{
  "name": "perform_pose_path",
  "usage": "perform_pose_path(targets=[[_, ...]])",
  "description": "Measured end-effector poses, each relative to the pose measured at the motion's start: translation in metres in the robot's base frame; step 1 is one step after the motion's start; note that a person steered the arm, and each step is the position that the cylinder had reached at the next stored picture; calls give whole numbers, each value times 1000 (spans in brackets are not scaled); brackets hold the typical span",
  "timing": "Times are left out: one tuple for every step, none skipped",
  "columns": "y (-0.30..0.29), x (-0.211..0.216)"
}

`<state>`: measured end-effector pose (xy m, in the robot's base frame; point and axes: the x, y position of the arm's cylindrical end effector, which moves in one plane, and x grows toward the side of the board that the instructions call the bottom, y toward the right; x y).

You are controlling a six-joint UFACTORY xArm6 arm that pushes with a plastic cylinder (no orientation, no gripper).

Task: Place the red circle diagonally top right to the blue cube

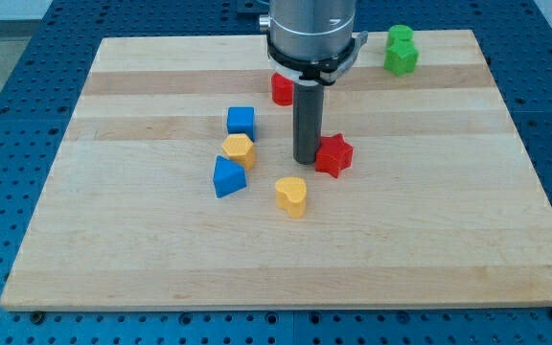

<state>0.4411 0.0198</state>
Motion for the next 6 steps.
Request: perform_pose_path(targets=[[-13, -45], [-11, -98], [-9, -158], [-9, -202], [-36, -238], [-75, -200]])
